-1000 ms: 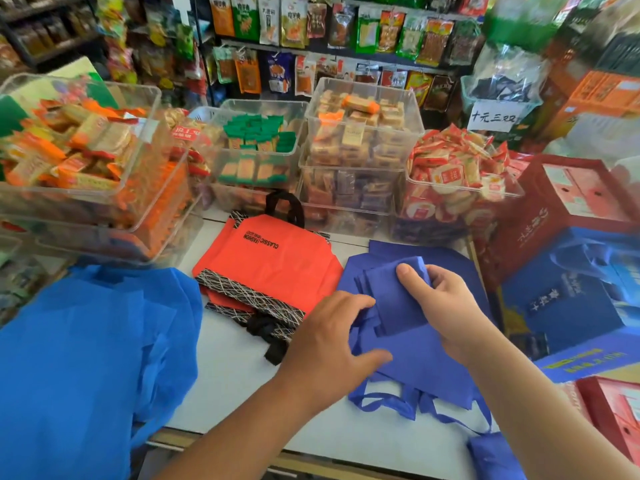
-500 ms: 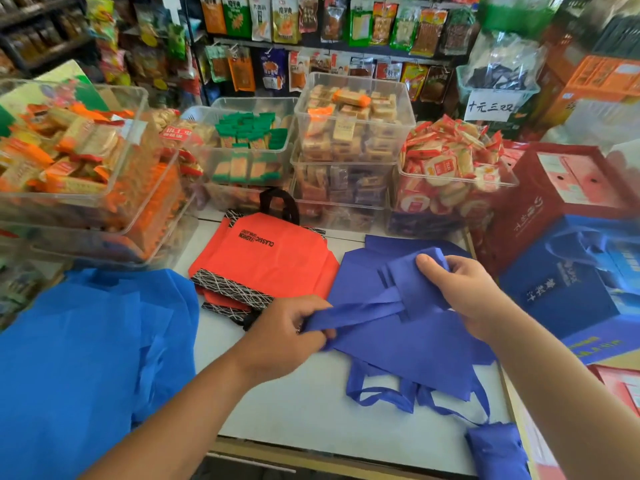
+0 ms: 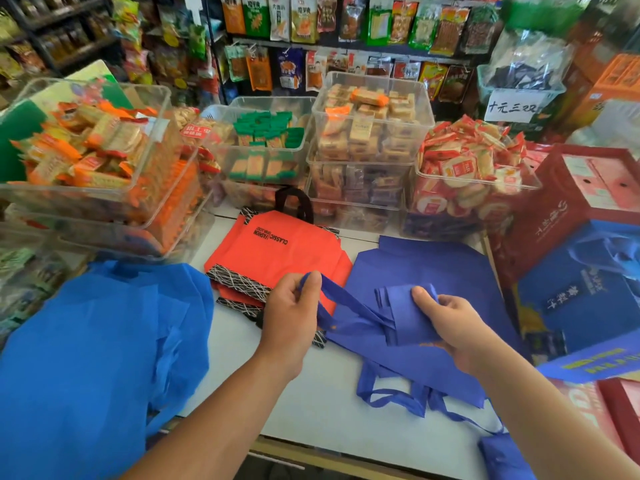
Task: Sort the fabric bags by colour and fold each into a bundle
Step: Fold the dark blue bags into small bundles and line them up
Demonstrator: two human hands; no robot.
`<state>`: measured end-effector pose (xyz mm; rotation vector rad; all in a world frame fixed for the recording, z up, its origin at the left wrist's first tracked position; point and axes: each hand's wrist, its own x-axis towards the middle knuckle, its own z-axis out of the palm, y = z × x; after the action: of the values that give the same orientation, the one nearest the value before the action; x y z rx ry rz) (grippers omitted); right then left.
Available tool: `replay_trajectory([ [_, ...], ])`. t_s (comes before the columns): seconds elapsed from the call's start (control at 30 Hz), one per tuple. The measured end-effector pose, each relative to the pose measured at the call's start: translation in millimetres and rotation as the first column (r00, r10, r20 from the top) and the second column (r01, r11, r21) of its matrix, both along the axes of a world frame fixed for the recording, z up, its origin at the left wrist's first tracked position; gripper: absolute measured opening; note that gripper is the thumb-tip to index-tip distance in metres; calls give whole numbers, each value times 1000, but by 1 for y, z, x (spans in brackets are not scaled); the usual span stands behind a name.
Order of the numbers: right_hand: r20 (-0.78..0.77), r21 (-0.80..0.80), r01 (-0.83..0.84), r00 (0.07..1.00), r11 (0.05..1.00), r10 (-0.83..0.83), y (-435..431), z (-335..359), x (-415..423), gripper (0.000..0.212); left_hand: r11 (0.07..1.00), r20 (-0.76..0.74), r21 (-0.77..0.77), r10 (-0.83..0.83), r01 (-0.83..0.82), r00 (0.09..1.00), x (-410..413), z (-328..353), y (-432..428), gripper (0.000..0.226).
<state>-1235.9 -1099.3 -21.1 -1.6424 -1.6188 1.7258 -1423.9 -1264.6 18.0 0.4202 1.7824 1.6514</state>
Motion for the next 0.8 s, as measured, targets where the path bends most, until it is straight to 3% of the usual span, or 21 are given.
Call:
replay_trajectory([
  [0.13, -52, 208, -75, 995, 975, 87, -16, 11, 2, 69, 976, 17, -216, 20, -15, 1000, -3, -8, 6, 33],
  [0.2, -202, 253, -125, 963, 960, 178, -22, 24, 6, 54, 948, 142, -306, -40, 82, 989, -9, -9, 8, 30],
  [0.3, -348, 276, -217, 885, 936, 308, -26, 50, 11, 15, 904, 320, -363, -107, 226, 941, -16, -6, 6, 26],
  [0.4, -329, 323, -314, 847, 893, 417, -24, 63, 14, 18, 919, 446, -313, -81, 240, 892, -20, 0, 6, 19],
  [0.5, -211, 385, -362, 861, 849, 463, -18, 63, 15, 17, 954, 512, -247, -20, 169, 859, -23, 1, 7, 12],
  [0.67, -138, 384, -252, 936, 888, 325, -12, 42, 22, 16, 972, 369, -193, -55, 134, 928, -19, -4, 2, 12],
  [0.8, -131, 395, -179, 960, 901, 248, -13, 27, 25, 8, 989, 510, -4, -127, 150, 851, -15, -4, -5, 15],
])
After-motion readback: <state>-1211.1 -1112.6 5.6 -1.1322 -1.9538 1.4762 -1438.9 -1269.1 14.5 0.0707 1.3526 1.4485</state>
